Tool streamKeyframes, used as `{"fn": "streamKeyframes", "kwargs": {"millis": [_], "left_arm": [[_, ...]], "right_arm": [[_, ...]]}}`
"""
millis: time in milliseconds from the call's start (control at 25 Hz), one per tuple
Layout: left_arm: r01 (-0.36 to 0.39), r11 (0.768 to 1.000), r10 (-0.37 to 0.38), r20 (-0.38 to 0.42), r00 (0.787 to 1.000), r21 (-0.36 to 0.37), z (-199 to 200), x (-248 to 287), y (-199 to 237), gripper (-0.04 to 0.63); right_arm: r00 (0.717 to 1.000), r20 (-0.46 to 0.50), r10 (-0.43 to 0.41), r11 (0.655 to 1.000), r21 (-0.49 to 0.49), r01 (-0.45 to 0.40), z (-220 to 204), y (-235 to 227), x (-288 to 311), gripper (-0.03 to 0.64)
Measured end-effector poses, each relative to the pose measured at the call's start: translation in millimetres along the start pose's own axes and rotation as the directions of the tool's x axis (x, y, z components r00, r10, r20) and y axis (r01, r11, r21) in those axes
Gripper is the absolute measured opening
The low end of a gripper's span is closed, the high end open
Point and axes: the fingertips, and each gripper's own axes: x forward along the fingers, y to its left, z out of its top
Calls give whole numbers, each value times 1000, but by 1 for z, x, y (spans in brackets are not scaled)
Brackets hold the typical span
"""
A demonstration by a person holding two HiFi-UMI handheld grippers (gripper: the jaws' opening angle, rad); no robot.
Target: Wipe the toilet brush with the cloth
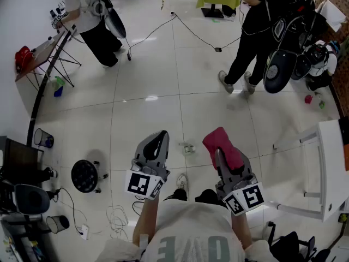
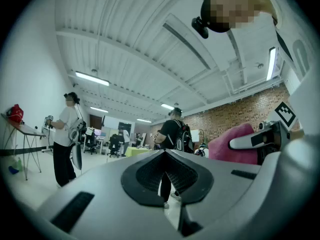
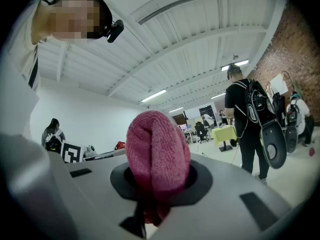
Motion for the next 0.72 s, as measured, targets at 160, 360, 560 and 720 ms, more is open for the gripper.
{"fn": "streamKeyframes", "kwargs": {"millis": [160,360,560,720], "left_arm": [[0,1000,0,11,1000,-15,-8,49,18,2],[8,999,-9,-13,1000,-48,-28,70,21,2],[30,999,-30,-24,999,-20,-30,89,26,2],[48,999,-48,-5,999,-14,-29,103,27,2]], "right_arm": [[1000,-3,8,1000,17,-8,0,-35,40,69],[999,-9,41,999,30,-41,-4,-56,75,69],[999,-1,51,998,23,-51,3,-65,98,69],[999,-1,52,998,17,-52,4,-76,107,69]]}}
